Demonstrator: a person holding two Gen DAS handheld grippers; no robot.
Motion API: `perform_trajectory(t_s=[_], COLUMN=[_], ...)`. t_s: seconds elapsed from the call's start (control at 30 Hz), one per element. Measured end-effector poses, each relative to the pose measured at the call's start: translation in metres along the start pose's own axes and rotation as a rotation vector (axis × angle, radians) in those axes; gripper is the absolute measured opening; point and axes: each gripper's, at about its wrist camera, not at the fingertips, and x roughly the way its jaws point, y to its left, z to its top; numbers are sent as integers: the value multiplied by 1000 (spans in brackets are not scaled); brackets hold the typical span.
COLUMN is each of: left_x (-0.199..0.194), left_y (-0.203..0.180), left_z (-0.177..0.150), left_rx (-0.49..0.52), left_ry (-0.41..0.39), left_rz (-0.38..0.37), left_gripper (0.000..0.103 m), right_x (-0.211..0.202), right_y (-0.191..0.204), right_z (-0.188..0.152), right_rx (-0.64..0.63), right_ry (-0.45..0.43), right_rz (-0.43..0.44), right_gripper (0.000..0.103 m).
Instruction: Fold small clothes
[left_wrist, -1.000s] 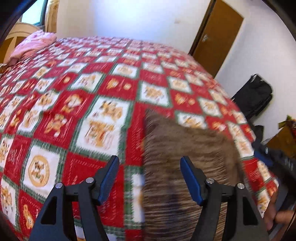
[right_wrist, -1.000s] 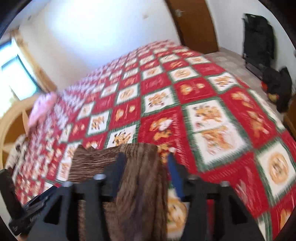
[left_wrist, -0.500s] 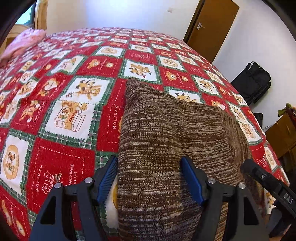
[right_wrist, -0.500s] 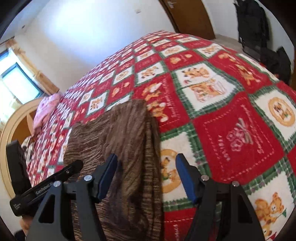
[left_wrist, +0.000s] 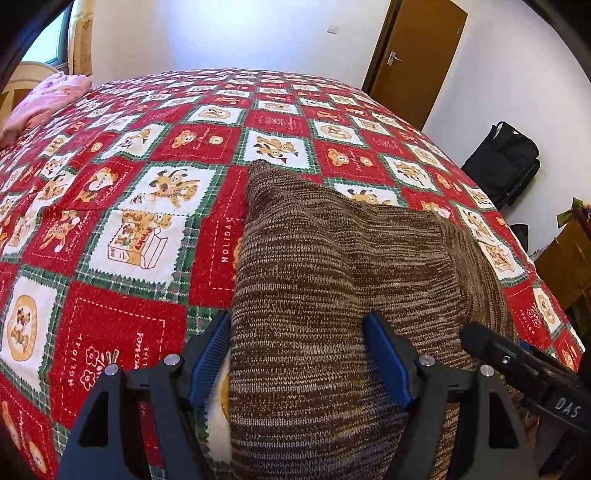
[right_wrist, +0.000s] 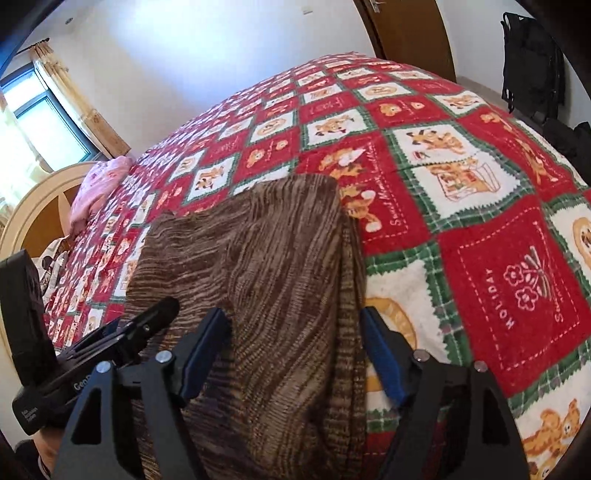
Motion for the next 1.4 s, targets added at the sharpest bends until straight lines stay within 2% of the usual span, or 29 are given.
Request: perform_trajectory(t_s=[0.13, 0.27, 0.33, 0.5, 0.6, 0.7, 0.77, 0.83, 0.9, 0.97, 1.07, 1.23, 1.4], left_x=[0, -1, -1, -3, -2, -2, -1, -1, 0, 1, 1, -1, -3], left_y=[-1, -3, -4, -6, -5, -6, -7, -8, -8, -9, -8, -8, -9], left_z=[-1, -2, -2, -4, -3, -3, -3, -3, -2, -2, -2, -3, -4], left_rx=[0, 2, 5, 14, 9, 9, 14, 12, 8, 10, 9, 1, 7], left_ry=[-3, -8, -10, -21, -17, -15, -14, -15, -14, -12, -14, -24, -40], left_rz=[2, 9, 10, 0, -5, -4, 3, 10, 10, 11, 4, -7, -14], left_gripper=[75, 75, 74, 67, 67, 67, 67, 69, 69, 69, 68, 60, 50], right_x=[1, 2, 2, 3, 3, 4, 5, 6, 8, 8, 8, 7, 2], right_y=[8, 15, 19, 22, 17, 7, -2, -7, -7, -3, 2, 12, 35], right_z=[-2, -4, -5, -6, -5, -1, 2, 6, 7, 6, 5, 1, -6], right_rx=[-46, -87, -111, -135, -101, -26, 40, 86, 91, 71, 47, -12, -138], right_ry=[-5, -8, -13, -25, -16, -3, 2, 3, 3, 1, -6, -24, -71], right_rz=[-61, -51, -64, -82, -53, 15, 95, 142, 142, 97, 55, 7, -109], right_gripper=[64, 42, 39, 37, 41, 48, 61, 64, 63, 50, 40, 32, 27])
